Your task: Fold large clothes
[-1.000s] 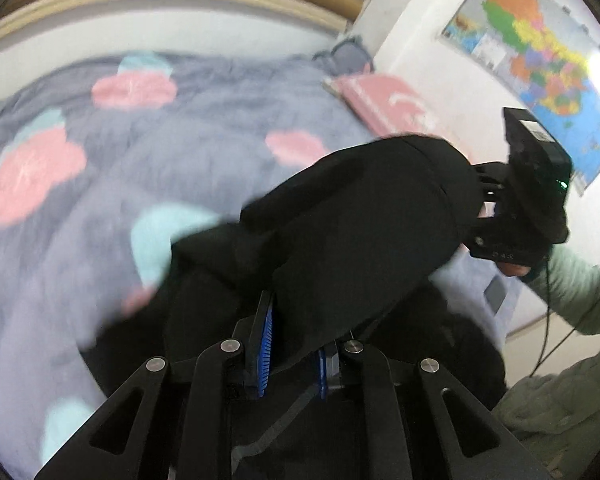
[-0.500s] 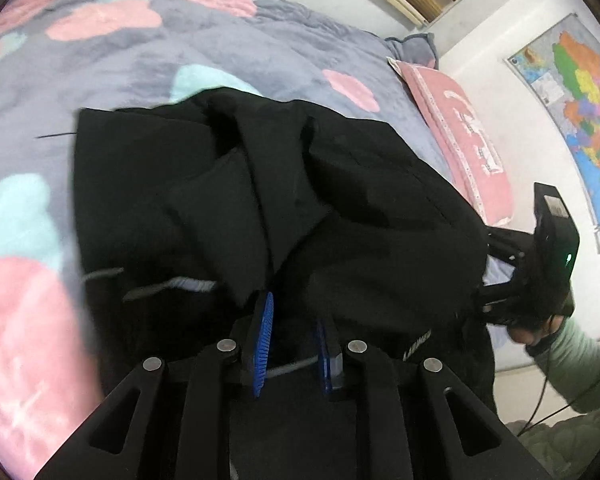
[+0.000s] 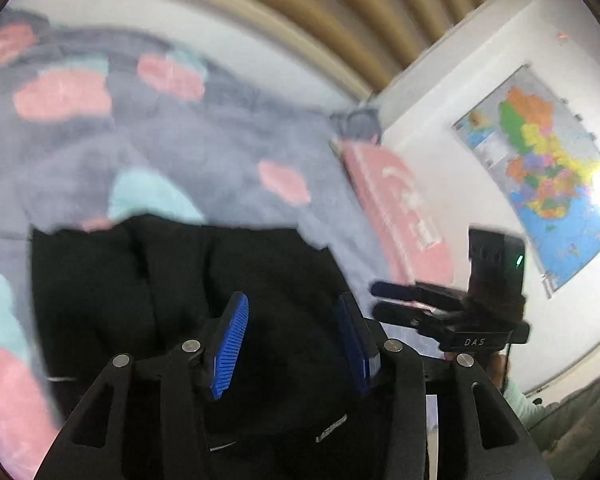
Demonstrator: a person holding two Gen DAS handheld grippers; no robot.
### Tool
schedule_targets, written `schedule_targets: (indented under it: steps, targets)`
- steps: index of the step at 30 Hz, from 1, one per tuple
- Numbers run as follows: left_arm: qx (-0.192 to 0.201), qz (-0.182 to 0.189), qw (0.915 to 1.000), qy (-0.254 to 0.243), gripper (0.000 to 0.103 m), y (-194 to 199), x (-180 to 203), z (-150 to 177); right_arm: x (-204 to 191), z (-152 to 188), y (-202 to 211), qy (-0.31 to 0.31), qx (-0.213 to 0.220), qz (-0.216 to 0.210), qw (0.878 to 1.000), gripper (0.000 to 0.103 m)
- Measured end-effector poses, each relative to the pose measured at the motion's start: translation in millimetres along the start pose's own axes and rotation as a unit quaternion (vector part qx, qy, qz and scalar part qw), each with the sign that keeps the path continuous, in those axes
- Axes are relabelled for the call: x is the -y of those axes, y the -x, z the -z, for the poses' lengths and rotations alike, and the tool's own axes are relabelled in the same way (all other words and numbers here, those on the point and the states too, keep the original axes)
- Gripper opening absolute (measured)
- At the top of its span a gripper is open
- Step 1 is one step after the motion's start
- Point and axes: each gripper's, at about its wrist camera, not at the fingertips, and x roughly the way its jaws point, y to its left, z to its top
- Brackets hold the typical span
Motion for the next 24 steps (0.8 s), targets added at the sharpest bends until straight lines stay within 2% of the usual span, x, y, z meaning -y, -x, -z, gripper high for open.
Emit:
schedule_targets:
  steps: [1,3,4,5,6,8,10,13,16,18,19,21,22,24]
  targets:
    - [-0.019,-0.012,0.9997,0.006,0.048,-18,-5,6,-13,6,-20,-0.002,-0.017,0.008,1.000,0.064]
    - [-0.075,-0.039,0.9962,0.021,0.048,-59,-24,29,-13,19,-59,0.002,-0.063,0.034,0.997,0.064]
    - [-0.099,-0.060,0.9930,0.024,0.048,-73,-33,41,-8,23,-74,0.002,-0.086,0.044,0.995,0.064]
    - [-0.126,-0.096,0.9873,0.016,0.045,-93,-46,59,-1,34,-95,-0.004,-0.117,0.056,0.991,0.063]
    - [-0.130,-0.102,0.9863,0.007,0.045,-100,-51,68,6,43,-109,-0.011,-0.135,0.058,0.989,0.063]
    - [-0.107,-0.092,0.9900,0.012,0.045,-98,-55,77,14,58,-117,-0.016,-0.124,0.048,0.991,0.063]
    - [-0.101,-0.095,0.9902,0.018,0.045,-95,-51,74,13,62,-107,-0.017,-0.109,0.043,0.993,0.063]
    - [-0.094,-0.125,0.9876,-0.016,0.045,-87,-29,74,19,70,-87,-0.030,-0.099,0.027,0.994,0.063]
    - [-0.086,-0.143,0.9850,-0.043,0.045,-70,-9,76,24,77,-61,-0.029,-0.086,0.030,0.995,0.064]
    - [-0.069,-0.137,0.9869,-0.051,0.045,-56,2,71,24,80,-39,-0.024,-0.066,0.036,0.997,0.067]
    - [-0.057,-0.118,0.9900,-0.053,0.045,-46,8,71,23,74,-33,-0.023,-0.057,0.035,0.997,0.069]
    - [-0.043,-0.081,0.9943,-0.054,0.053,-37,14,74,11,73,-14,-0.015,-0.032,0.023,0.999,0.069]
    - [-0.031,-0.077,0.9948,-0.058,0.054,-36,16,77,8,74,-11,-0.010,-0.024,0.019,0.999,0.069]
    - [-0.024,-0.101,0.9928,-0.059,0.055,-48,10,83,-7,79,-18,0.011,-0.020,0.015,1.000,0.069]
